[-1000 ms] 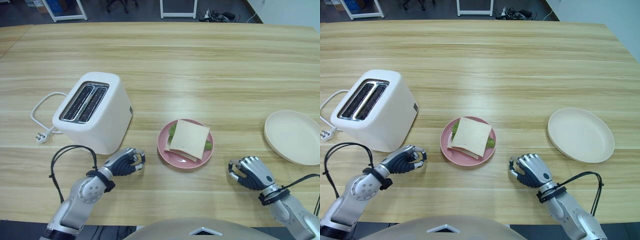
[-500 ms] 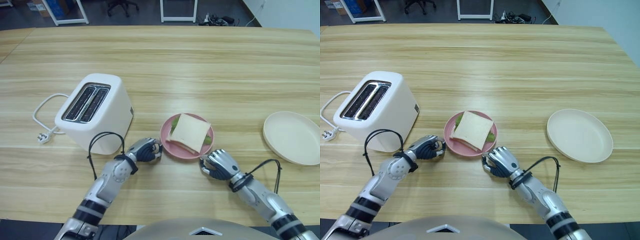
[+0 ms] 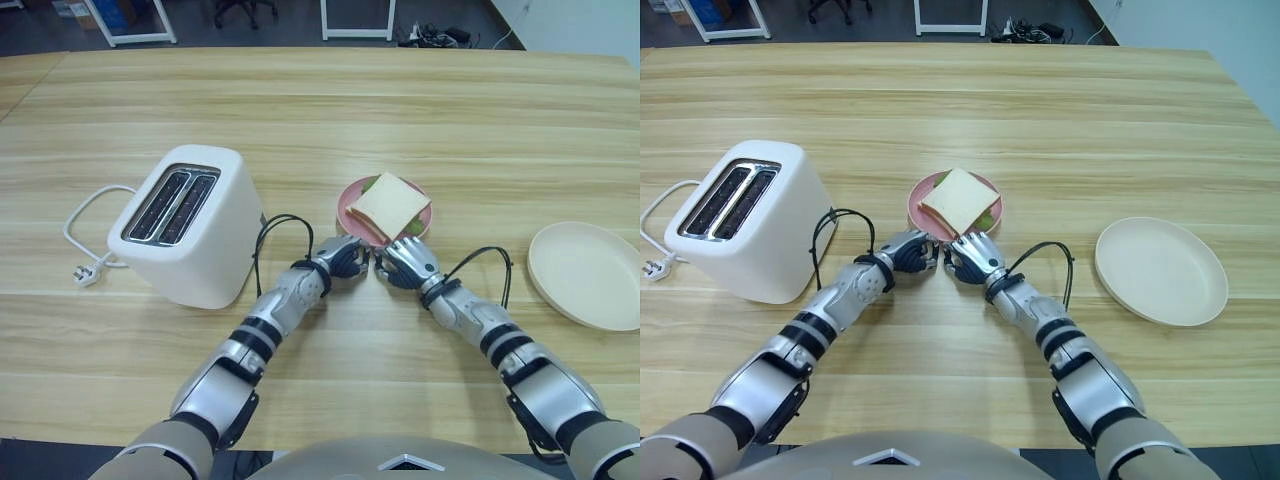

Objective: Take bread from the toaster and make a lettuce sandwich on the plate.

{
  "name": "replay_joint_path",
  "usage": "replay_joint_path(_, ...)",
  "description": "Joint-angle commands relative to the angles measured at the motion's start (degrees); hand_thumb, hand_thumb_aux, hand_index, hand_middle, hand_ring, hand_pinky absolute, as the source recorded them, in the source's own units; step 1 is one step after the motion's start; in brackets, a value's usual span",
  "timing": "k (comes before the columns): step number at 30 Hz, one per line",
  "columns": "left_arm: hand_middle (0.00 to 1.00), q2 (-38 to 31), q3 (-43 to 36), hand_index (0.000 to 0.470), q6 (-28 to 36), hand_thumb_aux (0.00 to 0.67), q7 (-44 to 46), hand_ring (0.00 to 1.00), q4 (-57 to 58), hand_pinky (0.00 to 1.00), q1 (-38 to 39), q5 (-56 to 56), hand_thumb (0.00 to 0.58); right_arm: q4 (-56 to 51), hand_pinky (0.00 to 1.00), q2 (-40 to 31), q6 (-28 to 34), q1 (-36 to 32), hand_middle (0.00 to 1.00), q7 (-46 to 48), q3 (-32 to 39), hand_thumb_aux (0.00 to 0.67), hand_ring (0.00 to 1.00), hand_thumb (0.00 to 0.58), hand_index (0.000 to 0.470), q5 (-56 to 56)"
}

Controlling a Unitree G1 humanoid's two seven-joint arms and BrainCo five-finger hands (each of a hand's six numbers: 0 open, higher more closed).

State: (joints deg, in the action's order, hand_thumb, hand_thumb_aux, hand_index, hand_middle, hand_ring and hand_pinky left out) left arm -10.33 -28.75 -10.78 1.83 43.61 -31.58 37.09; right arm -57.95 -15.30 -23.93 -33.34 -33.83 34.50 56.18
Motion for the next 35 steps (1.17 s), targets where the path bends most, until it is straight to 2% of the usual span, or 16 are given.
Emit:
replay_joint_path(1,1.00,1.2,-2.4,0.470,0.1,0.670,-0.8,1.00,12.2,1.00,1.2,1.2,0.580,-8.8,1.00,0.3,2.2,-1.2,1.00,-1.8,3.4,0.670,1.00,0.580,0.470,1.7)
replay_joint_path(5,1.00,0.5,-2.2,0.470,-3.5,0.670,-5.0,1.00,12.6,1.00,2.5,0.7,0.580,-4.1,1.00,-2.5,-1.5,1.4,1.00,-6.0,3.2,0.670,1.00,0.580,0.470,-0.9)
replay_joint_path(6,0.98,-0.4,-0.9,0.450,-5.4,0.641,-5.8,0.98,9.9,0.98,4.1,-0.8,0.579,0.5,1.00,-4.0,-4.3,3.8,1.00,-6.1,1.7,0.670,1.00,0.580,0.470,-3.3)
replay_joint_path(7,0.98,-1.5,0.8,0.330,-7.6,0.470,-6.1,0.98,5.4,0.98,6.5,-2.8,0.528,6.5,1.00,-5.5,-7.6,6.9,1.00,-4.8,-0.7,0.670,1.00,0.580,0.470,-7.4)
replay_joint_path(8,0.88,-2.5,2.8,0.171,-9.8,0.244,-6.9,0.88,-0.4,0.88,9.1,-5.1,0.346,14.1,1.00,-6.9,-10.6,10.8,1.00,-1.9,-3.5,0.434,1.00,0.508,0.304,-13.0)
replay_joint_path(9,0.00,-3.1,5.1,0.000,-11.8,0.000,-7.9,0.00,-7.0,0.00,12.0,-7.6,0.000,22.3,0.10,-8.2,-12.7,14.8,0.10,2.0,-6.1,0.000,0.10,0.000,0.000,-19.6)
replay_joint_path(10,0.00,-3.2,7.8,0.000,-14.2,0.000,-9.5,0.00,-14.1,0.00,14.8,-10.5,0.000,30.9,0.00,-9.4,-13.7,18.7,0.00,6.3,-8.1,0.000,0.00,0.000,0.000,-27.2)
replay_joint_path(13,0.00,1.7,17.2,0.000,-22.6,0.000,-19.2,0.00,-28.8,0.00,20.2,-18.9,0.000,51.0,0.00,-10.5,-10.5,26.9,0.00,15.2,-13.3,0.000,0.00,0.000,0.000,-46.7)
replay_joint_path(15,0.00,4.3,19.4,0.000,-25.1,0.000,-20.8,0.00,-29.9,0.00,21.0,-22.3,0.000,56.0,0.00,-8.6,-6.3,28.6,0.00,16.1,-17.0,0.000,0.00,0.000,0.000,-51.6)
replay_joint_path(20,0.00,9.6,23.7,0.000,-23.7,0.000,-18.0,0.00,-22.8,0.00,20.1,-33.0,0.000,58.5,0.00,-2.3,7.6,30.6,0.00,18.0,-23.6,0.000,0.00,0.000,0.000,-58.6)
replay_joint_path(23,0.00,10.3,24.7,0.000,-22.4,0.000,-16.3,0.00,-20.5,0.00,20.1,-34.0,0.000,59.3,0.00,0.2,12.1,32.1,0.00,20.7,-25.0,0.000,0.00,0.000,0.000,-60.5)
replay_joint_path(30,0.00,10.6,25.8,0.000,-20.0,0.000,-13.7,0.00,-18.1,0.00,19.1,-33.5,0.000,53.4,0.00,4.3,13.3,30.8,0.00,21.2,-28.1,0.000,0.00,0.000,0.000,-56.4)
replay_joint_path(35,0.00,10.4,26.7,0.000,-18.9,0.000,-12.3,0.00,-17.8,0.00,17.7,-33.8,0.000,45.7,0.00,5.6,11.6,26.6,0.00,19.4,-29.5,0.000,0.00,0.000,0.000,-52.0)
